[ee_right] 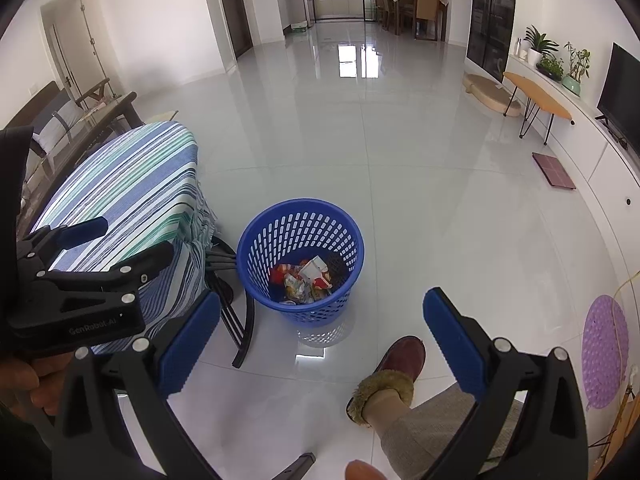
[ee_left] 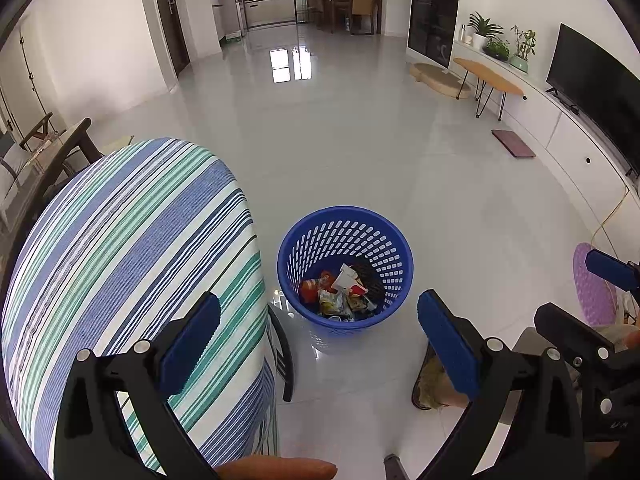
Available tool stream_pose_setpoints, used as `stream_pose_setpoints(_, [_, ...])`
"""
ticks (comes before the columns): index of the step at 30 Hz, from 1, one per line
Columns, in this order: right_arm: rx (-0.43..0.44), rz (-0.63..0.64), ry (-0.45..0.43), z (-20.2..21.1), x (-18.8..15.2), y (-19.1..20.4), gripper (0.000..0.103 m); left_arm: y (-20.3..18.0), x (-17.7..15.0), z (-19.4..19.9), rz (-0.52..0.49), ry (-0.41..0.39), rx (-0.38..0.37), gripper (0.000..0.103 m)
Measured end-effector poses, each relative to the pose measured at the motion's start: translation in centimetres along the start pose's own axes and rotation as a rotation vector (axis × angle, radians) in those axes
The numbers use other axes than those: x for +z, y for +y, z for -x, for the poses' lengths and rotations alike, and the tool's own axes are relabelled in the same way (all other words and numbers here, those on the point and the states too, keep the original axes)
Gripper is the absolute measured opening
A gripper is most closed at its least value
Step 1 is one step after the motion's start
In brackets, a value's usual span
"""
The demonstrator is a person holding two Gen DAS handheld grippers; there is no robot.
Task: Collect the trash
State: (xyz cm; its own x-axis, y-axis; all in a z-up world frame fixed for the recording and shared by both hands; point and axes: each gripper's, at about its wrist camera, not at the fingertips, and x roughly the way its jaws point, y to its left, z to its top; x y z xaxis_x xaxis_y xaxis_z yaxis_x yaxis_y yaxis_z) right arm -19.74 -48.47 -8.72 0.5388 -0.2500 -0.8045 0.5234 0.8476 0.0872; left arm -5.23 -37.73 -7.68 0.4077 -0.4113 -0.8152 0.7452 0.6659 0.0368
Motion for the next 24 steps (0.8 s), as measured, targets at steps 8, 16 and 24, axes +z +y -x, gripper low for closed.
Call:
stream_pose_setpoints(8, [0.001,0.000,0.019,-0.6,-0.2,0.0,0.098,0.2,-0.3,-0.3,-0.004,-0.010,-0.010,0.098])
stream_pose_setpoints(16, [-0.006,-0.008,0.027,-1.0,0.2,-0.2,0.098,0.1,-0.5,-0.6,-0.005,-0.012,0.002,0.097])
stream_pose_setpoints(24, [-0.015,-0.014,0.035,-1.2,0.1,-0.5,0.098,0.1,-0.2,-0.4,-0.008,-0.010,0.007,0.098])
